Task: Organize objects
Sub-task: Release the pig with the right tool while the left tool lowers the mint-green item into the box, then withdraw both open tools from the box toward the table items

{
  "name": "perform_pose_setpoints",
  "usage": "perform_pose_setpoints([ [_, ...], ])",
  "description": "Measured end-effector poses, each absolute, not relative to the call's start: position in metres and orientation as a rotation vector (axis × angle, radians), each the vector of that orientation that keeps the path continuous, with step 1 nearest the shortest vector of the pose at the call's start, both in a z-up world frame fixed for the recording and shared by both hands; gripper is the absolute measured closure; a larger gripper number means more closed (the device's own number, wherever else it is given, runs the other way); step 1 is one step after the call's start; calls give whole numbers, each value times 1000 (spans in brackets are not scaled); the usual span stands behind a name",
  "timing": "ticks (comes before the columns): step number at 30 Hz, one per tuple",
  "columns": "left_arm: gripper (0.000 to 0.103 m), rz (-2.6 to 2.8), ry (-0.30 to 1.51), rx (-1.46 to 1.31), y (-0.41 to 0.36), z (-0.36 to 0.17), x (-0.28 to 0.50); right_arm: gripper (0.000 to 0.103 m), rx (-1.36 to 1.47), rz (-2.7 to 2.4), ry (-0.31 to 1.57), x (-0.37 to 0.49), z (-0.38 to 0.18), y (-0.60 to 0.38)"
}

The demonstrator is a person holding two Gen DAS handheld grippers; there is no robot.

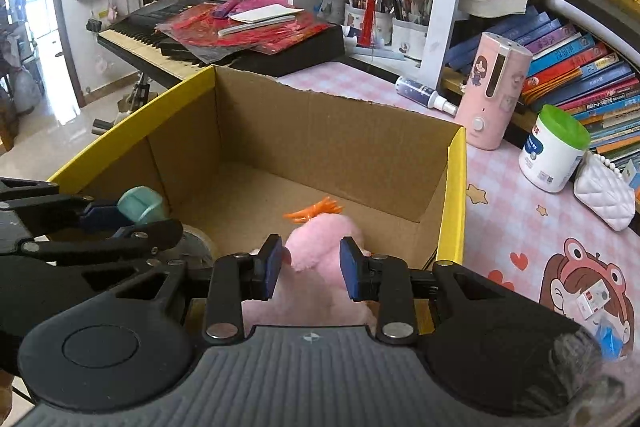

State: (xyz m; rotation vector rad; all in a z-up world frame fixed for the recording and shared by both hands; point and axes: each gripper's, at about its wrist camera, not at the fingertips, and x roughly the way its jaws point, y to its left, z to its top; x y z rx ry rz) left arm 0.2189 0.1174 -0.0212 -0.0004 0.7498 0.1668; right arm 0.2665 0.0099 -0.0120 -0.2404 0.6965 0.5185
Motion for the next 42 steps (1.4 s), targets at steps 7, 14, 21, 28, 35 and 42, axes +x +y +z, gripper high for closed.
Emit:
perform_pose_setpoints([
  [7,65,167,691,-22,116,-12,205,69,-214,497,692,261,-7,6],
  [14,48,183,652,-56,122,3,185,59,-176,439,641,243,9,-1],
  [21,34,203,602,-75,124,17,151,56,-140,398,611,214,20,-6],
  [28,28,208,591,-96,133,18,117,49,-135,374,600,177,22,-5],
  [35,21,231,586,-113,142,17,83,43,-157,341,579,137,23,0],
  [42,20,228,614,-120,146,11,49,39,-177,312,592,92,18,1],
])
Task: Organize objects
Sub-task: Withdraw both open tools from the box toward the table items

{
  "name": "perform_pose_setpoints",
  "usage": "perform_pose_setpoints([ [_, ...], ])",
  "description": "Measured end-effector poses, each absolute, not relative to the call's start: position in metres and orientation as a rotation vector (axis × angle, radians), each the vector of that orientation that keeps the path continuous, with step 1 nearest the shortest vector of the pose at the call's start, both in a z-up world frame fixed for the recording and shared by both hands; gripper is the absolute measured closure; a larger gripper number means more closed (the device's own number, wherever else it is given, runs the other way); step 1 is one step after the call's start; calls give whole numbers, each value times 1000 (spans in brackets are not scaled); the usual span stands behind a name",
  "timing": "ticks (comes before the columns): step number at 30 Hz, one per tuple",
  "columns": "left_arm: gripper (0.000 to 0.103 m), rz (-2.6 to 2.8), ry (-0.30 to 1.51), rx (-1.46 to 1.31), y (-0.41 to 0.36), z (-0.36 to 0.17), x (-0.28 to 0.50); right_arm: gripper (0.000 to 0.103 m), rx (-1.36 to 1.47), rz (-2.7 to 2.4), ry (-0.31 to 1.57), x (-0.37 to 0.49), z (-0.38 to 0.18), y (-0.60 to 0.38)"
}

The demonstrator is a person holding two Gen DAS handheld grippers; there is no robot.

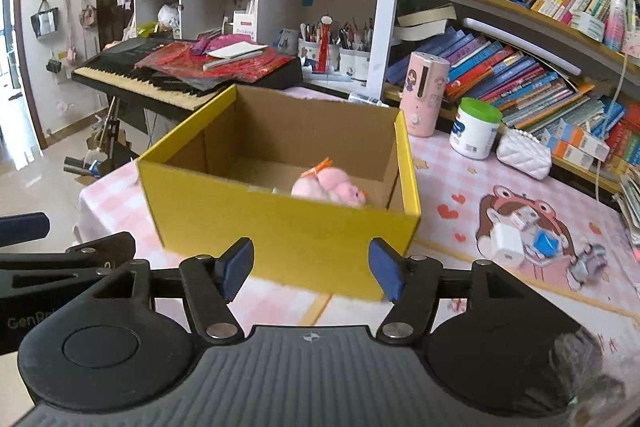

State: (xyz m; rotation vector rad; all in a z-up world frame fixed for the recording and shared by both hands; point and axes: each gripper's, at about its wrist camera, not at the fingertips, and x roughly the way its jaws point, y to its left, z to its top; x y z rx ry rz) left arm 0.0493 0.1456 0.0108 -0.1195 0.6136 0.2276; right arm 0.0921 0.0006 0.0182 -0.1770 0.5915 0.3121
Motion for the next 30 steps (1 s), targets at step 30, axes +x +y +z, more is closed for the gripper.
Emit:
perform_pose_setpoints([
  [30,17,-1,711,-11,100,-8,-10,29,-77,60,695,-3,-7,-60],
])
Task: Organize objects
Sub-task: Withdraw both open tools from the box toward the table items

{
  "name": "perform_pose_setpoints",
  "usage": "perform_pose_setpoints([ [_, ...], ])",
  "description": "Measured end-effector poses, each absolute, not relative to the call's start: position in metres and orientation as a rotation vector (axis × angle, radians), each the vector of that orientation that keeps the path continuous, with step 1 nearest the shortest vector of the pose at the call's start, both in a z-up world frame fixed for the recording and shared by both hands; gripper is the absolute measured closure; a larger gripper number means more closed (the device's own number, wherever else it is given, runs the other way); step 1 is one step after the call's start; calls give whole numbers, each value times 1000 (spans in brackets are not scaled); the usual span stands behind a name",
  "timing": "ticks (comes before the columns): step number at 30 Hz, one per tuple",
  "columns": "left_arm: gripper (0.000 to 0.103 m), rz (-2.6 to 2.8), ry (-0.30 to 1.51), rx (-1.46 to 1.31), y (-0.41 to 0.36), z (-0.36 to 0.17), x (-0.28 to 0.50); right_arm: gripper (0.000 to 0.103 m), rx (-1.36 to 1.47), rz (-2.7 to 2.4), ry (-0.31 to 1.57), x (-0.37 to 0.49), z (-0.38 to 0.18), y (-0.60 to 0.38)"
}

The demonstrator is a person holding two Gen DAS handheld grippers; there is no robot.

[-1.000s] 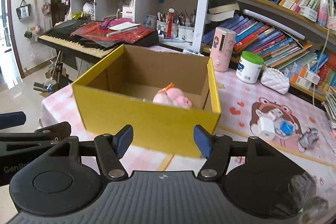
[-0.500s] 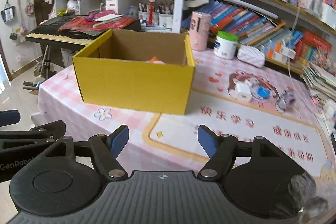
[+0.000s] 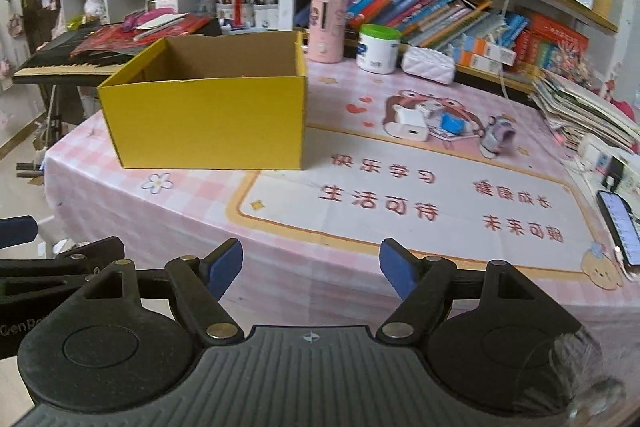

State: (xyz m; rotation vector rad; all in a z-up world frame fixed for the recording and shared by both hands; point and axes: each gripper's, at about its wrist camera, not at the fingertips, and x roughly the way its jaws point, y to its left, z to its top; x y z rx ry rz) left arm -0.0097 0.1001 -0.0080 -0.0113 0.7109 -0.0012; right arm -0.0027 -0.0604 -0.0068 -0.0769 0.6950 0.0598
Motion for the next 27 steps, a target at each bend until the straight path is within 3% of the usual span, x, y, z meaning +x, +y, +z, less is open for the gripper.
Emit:
perform_pose_setpoints([
  [27,17,-229,714,89,-15,-9,42,27,25,-181,716,15,-10,-175],
])
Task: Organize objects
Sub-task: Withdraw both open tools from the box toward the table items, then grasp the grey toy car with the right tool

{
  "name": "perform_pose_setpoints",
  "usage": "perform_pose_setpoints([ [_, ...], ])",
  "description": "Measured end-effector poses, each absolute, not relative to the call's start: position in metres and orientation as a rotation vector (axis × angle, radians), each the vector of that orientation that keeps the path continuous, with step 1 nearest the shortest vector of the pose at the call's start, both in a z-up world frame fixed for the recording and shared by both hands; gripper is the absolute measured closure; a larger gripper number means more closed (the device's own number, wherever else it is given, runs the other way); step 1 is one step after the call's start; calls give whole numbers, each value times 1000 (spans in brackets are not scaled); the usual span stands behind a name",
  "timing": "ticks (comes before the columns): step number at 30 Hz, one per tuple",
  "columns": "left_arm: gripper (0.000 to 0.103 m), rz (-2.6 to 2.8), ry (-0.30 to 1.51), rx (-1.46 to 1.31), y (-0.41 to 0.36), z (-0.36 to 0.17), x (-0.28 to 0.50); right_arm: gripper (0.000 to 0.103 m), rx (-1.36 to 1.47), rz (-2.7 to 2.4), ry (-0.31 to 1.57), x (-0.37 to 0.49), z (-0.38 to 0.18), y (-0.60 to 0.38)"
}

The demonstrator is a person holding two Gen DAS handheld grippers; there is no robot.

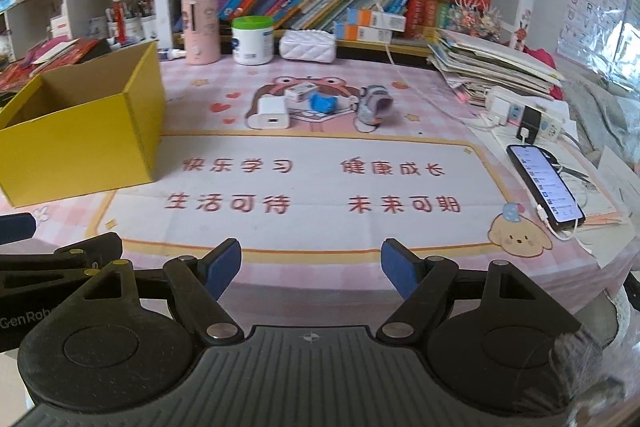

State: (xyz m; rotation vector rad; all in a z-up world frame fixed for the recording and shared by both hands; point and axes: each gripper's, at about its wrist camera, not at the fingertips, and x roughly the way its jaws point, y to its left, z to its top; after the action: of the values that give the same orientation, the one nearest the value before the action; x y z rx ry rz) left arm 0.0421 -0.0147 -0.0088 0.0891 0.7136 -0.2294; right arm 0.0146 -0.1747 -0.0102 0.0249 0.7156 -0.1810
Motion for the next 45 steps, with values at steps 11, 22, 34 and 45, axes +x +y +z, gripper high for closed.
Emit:
perform_pose_setpoints([
  [11,17,-229,730,94,-54,-12,78,27,28,-174,735,57,-12,-216],
  [22,17,-180,734,65,-91,-17,124,27,-5,-125,735,114,-10,-255],
  [34,17,-114,756,56,-127,-22,157,27,3,-61,755,159,-19,-296],
  [45,17,-86,772,79,-144,-24,186,25,41,-28,759,205,-29,-321],
])
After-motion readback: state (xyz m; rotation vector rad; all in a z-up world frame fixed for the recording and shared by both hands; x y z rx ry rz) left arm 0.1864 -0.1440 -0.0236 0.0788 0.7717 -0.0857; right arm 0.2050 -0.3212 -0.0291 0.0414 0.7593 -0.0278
